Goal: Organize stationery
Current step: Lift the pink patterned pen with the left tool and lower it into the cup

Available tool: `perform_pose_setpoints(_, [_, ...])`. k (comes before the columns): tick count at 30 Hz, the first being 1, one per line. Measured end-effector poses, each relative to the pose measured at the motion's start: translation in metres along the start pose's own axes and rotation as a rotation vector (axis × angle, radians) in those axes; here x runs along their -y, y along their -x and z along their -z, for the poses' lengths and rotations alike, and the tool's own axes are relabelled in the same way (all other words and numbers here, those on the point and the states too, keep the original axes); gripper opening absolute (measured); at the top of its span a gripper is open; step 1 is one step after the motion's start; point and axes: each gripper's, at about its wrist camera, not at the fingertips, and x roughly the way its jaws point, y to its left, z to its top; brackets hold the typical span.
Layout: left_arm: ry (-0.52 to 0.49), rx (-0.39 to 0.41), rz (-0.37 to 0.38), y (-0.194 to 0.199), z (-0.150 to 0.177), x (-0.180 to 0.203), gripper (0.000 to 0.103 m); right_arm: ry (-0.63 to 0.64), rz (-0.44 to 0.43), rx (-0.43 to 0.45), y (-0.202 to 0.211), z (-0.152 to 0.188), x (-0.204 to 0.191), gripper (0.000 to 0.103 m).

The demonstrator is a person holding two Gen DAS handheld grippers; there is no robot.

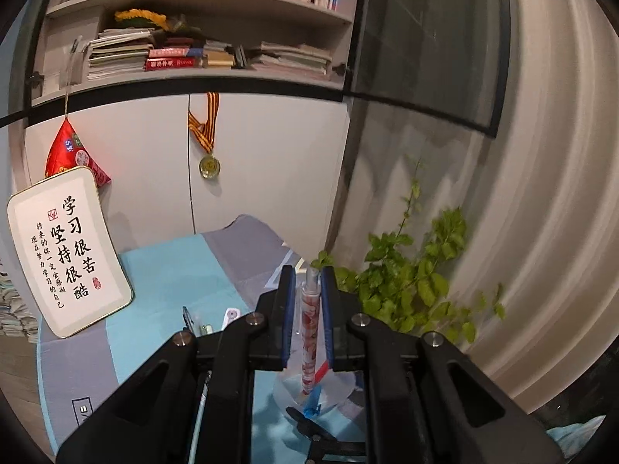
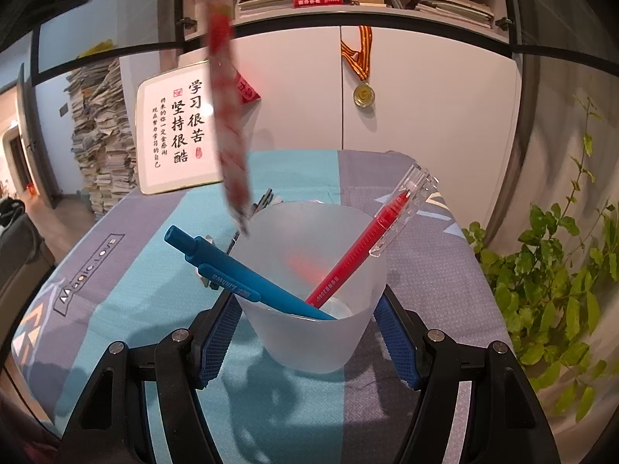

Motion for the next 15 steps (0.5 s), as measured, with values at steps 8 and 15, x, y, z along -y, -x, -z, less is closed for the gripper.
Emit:
perform_pose_setpoints(8, [-0.01,-0.072,-0.022,-0.028,0.02,-0.006,0.011,0.033,-0.007,0.032,-0.003,0.002,-0.002,0.071])
perform_pose_setpoints(15, [-0.001,-0.083,-0.009,-0.031,0.021,-0.008,0.011,0.025,-0.02,0.04,-0.003,0.002,0.003,0.071])
